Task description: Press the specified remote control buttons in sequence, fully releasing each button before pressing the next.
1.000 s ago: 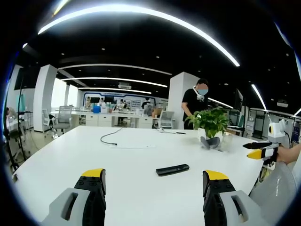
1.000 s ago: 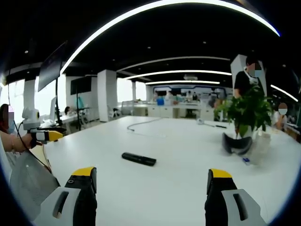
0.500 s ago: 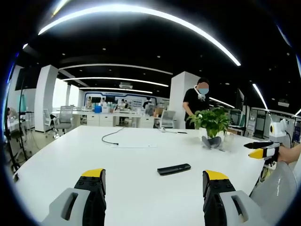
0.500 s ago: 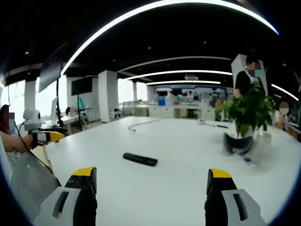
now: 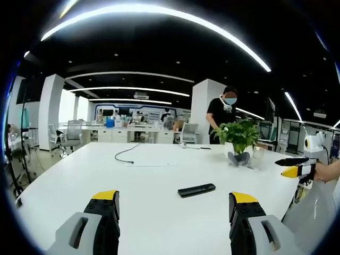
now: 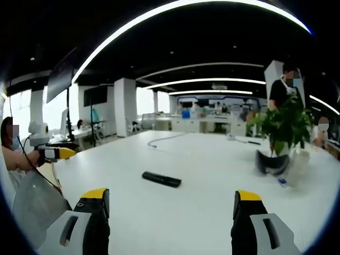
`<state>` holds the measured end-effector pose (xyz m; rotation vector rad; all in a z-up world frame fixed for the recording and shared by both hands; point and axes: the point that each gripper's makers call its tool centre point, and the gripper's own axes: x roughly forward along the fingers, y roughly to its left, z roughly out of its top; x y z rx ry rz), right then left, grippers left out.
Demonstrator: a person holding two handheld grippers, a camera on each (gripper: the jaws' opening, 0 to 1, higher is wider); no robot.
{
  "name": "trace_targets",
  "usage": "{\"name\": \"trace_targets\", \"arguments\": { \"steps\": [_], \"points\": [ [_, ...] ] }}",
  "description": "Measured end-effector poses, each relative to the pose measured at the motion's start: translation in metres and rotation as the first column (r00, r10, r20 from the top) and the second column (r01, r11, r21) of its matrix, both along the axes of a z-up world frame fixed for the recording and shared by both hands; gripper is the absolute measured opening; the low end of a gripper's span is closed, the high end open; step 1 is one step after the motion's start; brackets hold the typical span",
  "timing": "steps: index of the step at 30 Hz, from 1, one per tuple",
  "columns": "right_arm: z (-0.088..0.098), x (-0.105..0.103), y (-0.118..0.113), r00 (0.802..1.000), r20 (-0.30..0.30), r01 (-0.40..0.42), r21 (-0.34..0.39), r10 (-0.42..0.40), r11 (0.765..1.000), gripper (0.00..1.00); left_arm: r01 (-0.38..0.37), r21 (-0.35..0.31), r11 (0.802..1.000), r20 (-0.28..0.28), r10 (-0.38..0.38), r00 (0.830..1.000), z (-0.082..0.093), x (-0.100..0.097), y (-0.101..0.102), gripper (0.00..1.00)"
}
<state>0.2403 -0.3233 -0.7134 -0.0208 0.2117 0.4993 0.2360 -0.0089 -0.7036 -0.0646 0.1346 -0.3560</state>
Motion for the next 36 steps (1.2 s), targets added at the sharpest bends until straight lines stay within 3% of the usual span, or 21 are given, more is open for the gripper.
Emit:
{"name": "trace_targets", "arguments": {
  "steps": [4,28,36],
  "points": [
    [-0.0059,0.0034,-0.0071,0.999,-0.027,0.030,-0.015,-0.030,0.999,0.96,0.009,0.011,1.000,-0.035,-0.009,0.999,-0.0067,0.0024,-0.0013,0.88],
    [-0.0083,0.0016,-0.0041,0.999,-0.040,0.013,0.002,-0.012,1.000,0.96,0.005,0.015,1.000,-0.037,-0.004,0.999,-0.0078,0.0011,-0.0004,0.88],
    [-0.0089,0.0028,-0.0061,1.000,-0.026,0.015,-0.032,-0.015,0.999,0.96,-0.009,-0.002,1.000,-0.032,0.009,0.999,-0.0060,0.0025,0.0016,0.88]
  ]
}}
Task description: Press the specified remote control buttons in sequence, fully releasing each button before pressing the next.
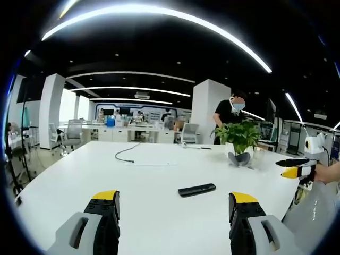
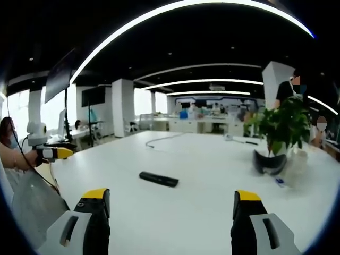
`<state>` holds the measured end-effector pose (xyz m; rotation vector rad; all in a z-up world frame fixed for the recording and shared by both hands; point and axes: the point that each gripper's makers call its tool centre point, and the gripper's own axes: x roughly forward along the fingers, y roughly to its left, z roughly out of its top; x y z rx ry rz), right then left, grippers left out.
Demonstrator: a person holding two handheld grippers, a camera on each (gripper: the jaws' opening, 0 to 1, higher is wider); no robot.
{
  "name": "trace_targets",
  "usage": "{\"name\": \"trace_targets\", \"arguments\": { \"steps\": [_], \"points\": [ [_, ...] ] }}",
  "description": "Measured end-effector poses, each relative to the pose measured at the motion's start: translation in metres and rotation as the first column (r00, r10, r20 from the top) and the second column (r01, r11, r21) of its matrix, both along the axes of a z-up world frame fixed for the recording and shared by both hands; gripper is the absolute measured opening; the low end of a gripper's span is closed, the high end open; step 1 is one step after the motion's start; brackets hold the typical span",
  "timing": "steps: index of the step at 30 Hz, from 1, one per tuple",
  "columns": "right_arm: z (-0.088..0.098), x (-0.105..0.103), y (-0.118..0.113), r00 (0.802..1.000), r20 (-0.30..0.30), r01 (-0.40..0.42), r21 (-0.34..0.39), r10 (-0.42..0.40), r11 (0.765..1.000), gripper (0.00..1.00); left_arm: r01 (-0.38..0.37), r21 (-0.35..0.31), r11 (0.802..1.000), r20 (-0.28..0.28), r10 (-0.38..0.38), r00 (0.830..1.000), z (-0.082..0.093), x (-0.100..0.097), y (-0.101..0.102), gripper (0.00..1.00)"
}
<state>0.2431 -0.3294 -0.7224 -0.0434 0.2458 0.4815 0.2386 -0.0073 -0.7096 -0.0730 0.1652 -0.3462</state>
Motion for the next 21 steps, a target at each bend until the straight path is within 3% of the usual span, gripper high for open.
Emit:
{"name": "trace_targets", "arguments": {
  "steps": [4,9,11,12,14,18,21],
  "points": [
    [0.005,0.001,-0.004,1.000,0.024,0.020,0.008,-0.020,1.000,0.96,0.004,-0.017,1.000,0.008,-0.004,1.000,0.002,0.000,0.000,0.88],
    [0.000,0.000,-0.002,1.000,-0.003,0.009,0.013,-0.009,1.000,0.95,-0.049,0.018,0.999,0.033,0.049,0.998,0.006,0.001,0.009,0.88],
    [0.001,0.000,0.002,1.000,0.003,-0.013,0.022,0.013,1.000,0.95,-0.076,-0.014,0.997,0.044,0.077,0.996,0.009,-0.001,0.015,0.88],
    [0.000,-0.001,0.003,1.000,-0.002,-0.012,0.024,0.012,1.000,0.94,-0.092,-0.045,0.995,0.035,0.093,0.995,0.008,0.000,0.019,0.88],
    [-0.005,-0.001,0.004,1.000,-0.020,-0.014,-0.001,0.014,1.000,0.94,-0.098,-0.031,0.995,-0.003,0.098,0.995,0.000,0.005,0.023,0.89],
    [0.002,-0.002,0.004,1.000,0.001,-0.021,0.052,0.021,0.998,0.94,-0.116,-0.027,0.993,0.032,0.117,0.993,0.007,0.002,0.025,0.89],
    [0.002,-0.001,0.003,1.000,-0.007,-0.013,0.058,0.014,0.998,0.93,-0.113,-0.029,0.993,0.009,0.113,0.994,0.003,0.002,0.024,0.89]
  ]
}}
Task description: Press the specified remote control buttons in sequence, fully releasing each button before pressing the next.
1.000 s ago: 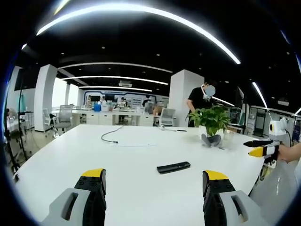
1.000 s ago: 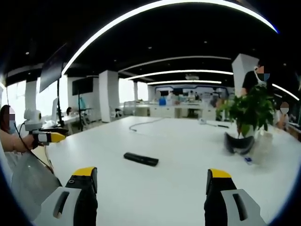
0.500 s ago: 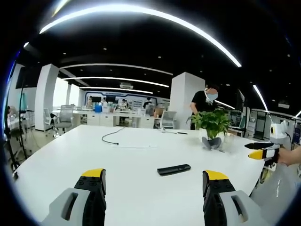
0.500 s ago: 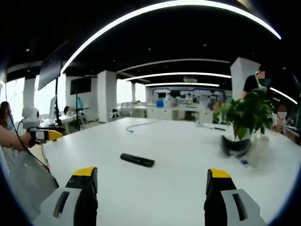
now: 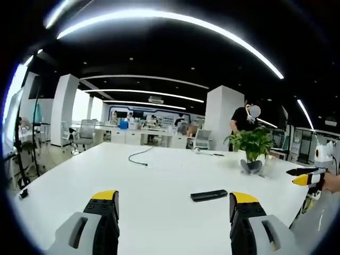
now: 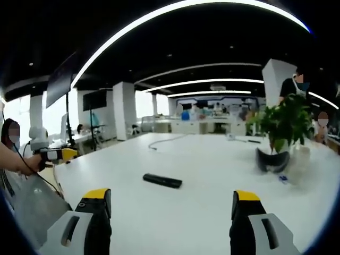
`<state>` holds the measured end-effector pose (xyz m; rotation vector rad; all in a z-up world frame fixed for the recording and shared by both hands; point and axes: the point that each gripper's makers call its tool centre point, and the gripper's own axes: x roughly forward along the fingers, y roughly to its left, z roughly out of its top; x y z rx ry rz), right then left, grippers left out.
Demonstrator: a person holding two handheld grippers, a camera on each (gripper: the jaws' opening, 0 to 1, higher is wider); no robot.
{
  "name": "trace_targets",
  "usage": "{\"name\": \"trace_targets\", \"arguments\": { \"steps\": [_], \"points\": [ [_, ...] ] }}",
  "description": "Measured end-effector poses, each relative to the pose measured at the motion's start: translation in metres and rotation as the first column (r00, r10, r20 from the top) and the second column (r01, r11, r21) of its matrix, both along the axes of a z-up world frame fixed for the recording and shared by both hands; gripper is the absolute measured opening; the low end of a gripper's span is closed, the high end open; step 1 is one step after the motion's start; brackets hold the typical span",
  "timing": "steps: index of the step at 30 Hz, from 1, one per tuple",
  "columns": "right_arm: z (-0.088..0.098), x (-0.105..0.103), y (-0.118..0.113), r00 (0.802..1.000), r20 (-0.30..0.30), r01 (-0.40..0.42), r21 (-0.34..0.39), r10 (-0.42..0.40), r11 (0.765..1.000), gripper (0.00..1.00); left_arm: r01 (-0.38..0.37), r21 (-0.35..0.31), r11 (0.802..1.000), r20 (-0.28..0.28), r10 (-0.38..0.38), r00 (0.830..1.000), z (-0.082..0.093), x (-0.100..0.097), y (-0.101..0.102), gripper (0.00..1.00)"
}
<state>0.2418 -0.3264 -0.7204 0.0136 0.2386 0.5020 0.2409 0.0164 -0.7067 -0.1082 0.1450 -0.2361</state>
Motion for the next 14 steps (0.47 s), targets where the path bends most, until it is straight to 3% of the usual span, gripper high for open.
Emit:
{"name": "trace_targets", "arguments": {
  "steps": [7,10,14],
  "points": [
    [0.002,0.000,-0.001,1.000,0.023,0.013,-0.035,-0.012,0.999,0.93,0.034,-0.001,0.999,0.024,-0.034,0.999,0.004,-0.001,-0.005,0.89],
    [0.011,0.001,-0.004,0.997,0.064,0.036,-0.032,-0.034,0.999,0.94,0.055,-0.040,0.998,0.069,-0.052,0.996,0.014,-0.001,-0.007,0.89],
    [0.003,0.002,-0.003,0.999,0.035,0.036,-0.068,-0.033,0.997,0.94,0.051,-0.031,0.998,0.053,-0.050,0.997,0.010,-0.001,-0.006,0.88]
  ]
}}
